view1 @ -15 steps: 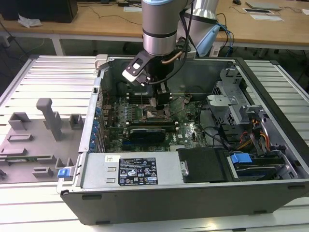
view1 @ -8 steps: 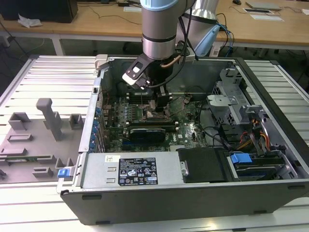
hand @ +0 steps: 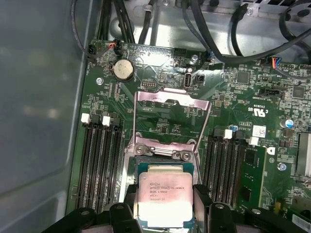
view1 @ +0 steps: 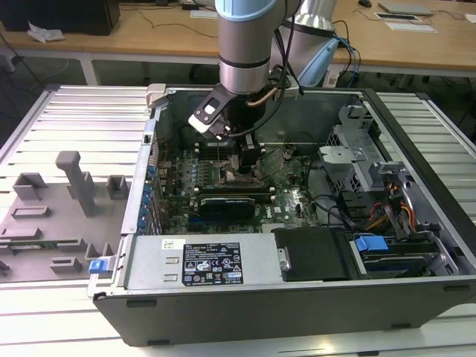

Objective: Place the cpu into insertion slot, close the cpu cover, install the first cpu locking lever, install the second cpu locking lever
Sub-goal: 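Place the cpu into insertion slot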

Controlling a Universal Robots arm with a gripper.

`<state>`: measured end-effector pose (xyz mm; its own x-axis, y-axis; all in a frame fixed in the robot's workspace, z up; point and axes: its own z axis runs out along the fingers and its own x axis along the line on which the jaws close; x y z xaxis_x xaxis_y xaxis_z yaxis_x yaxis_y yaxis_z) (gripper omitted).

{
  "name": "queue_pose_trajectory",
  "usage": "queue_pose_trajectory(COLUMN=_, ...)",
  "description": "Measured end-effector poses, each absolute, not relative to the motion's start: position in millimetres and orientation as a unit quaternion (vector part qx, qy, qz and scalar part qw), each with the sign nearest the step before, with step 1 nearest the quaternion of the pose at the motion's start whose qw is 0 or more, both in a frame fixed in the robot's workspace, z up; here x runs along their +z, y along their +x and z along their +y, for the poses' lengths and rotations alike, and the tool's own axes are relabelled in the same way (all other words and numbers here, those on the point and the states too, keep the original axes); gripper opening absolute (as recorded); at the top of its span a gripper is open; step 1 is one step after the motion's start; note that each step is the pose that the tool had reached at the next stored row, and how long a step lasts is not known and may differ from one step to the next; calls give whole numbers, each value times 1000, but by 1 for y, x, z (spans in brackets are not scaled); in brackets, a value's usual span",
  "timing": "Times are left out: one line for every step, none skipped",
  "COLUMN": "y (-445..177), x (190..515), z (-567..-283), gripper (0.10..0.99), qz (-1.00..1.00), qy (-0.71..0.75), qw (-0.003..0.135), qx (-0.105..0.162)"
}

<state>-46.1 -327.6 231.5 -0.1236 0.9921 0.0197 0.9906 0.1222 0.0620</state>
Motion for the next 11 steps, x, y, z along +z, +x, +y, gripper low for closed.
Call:
queue_pose_trajectory(y=-46, x=231, z=-328, gripper=541, qz=746, qy=665, qw=13, qx=30)
queue_pose_trajectory(y=-46, x=230, z=-328, gripper=541, qz=743, qy=668, qw=13, qx=30)
queue_pose_trajectory(y=-46, x=228, z=-328, gripper=541, qz=737, qy=675, qw=14, qx=29)
queue_pose_trajectory(y=-46, x=226, z=-328, gripper=541, qz=735, qy=678, qw=14, qx=29)
queue_pose_trajectory(y=-46, x=225, z=-328, gripper=541, qz=733, qy=679, qw=14, qx=29)
queue_pose_trajectory(y=-46, x=224, z=-328, gripper=541, qz=732, qy=681, qw=14, qx=29)
queue_pose_trajectory(y=-47, x=223, z=-327, gripper=541, qz=731, qy=681, qw=14, qx=29)
queue_pose_trajectory(y=-47, x=221, z=-327, gripper=541, qz=731, qy=681, qw=14, qx=29)
queue_pose_trajectory(y=-47, x=221, z=-327, gripper=541, qz=731, qy=681, qw=14, qx=29)
queue_pose_trajectory(y=-48, x=220, z=-327, gripper=541, qz=731, qy=681, qw=14, qx=29)
queue_pose_trajectory(y=-48, x=219, z=-327, gripper=541, qz=731, qy=681, qw=14, qx=29)
